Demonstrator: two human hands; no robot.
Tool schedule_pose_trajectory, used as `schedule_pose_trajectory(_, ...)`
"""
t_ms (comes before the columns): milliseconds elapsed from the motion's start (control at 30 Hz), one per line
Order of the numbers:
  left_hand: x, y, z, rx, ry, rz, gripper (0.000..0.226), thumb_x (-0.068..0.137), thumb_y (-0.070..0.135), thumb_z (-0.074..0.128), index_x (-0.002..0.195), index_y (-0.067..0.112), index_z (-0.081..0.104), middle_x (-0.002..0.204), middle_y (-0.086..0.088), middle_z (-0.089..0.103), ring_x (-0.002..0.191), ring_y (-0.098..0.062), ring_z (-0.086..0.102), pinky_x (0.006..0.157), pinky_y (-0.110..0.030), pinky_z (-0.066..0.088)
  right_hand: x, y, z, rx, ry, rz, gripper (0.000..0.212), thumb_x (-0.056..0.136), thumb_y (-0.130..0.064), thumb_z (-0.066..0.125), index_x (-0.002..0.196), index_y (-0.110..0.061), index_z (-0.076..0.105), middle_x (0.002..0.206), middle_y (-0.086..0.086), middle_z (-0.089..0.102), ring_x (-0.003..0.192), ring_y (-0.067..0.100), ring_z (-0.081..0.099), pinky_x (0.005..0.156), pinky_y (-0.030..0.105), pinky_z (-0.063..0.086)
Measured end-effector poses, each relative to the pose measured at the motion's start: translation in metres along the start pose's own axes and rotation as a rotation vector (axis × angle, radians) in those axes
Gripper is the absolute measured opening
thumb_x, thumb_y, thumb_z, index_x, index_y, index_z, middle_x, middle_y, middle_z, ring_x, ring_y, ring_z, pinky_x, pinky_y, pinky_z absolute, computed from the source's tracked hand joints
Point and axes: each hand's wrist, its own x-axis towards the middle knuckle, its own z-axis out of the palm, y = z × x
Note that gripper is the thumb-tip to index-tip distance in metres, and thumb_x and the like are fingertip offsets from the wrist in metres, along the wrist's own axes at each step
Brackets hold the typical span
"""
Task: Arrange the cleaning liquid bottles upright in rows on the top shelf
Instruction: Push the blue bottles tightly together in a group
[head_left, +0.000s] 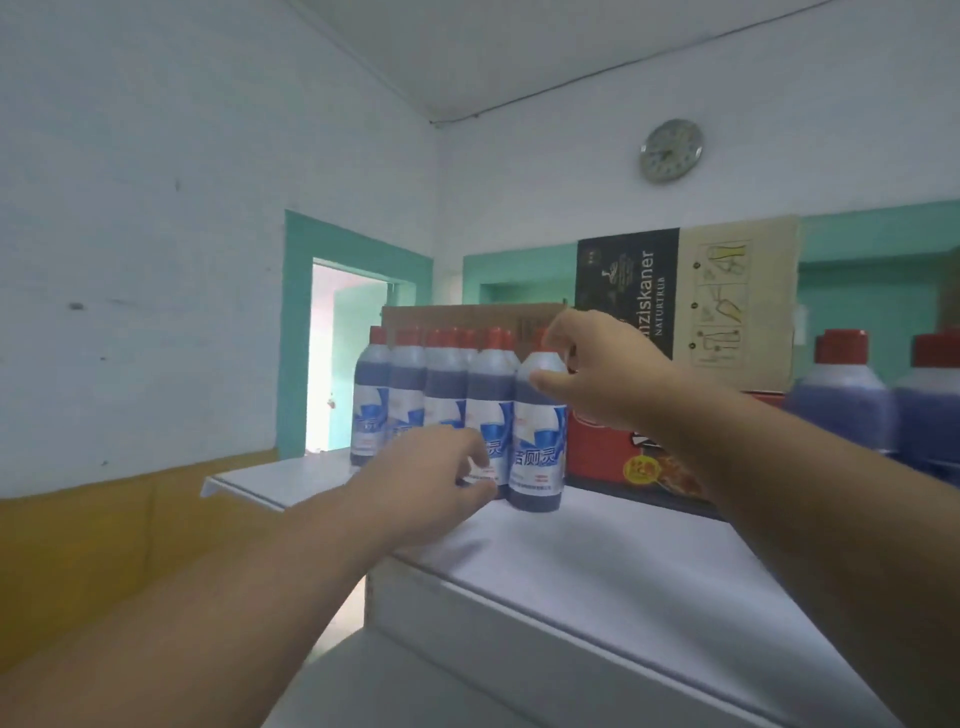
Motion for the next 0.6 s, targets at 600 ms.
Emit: schedule_pose_trajectory(600, 0.077, -0.038, 0.063, -0.154, -0.09, 0.305, 0.018, 0.091, 0.045, 0.059, 0.104, 0.034, 0.055, 0.105, 0.013, 0.06, 0.094, -0.011, 0.057, 0.087, -0.036, 0.052, 0.028, 0.035, 0.085, 0.28, -0.057, 0.461, 0.058, 0.085, -0.03, 0.078, 0.132, -0.026, 0.045, 0.118, -0.003, 0.063, 0.101, 0.014, 0.063, 0.075, 0.027, 0.058)
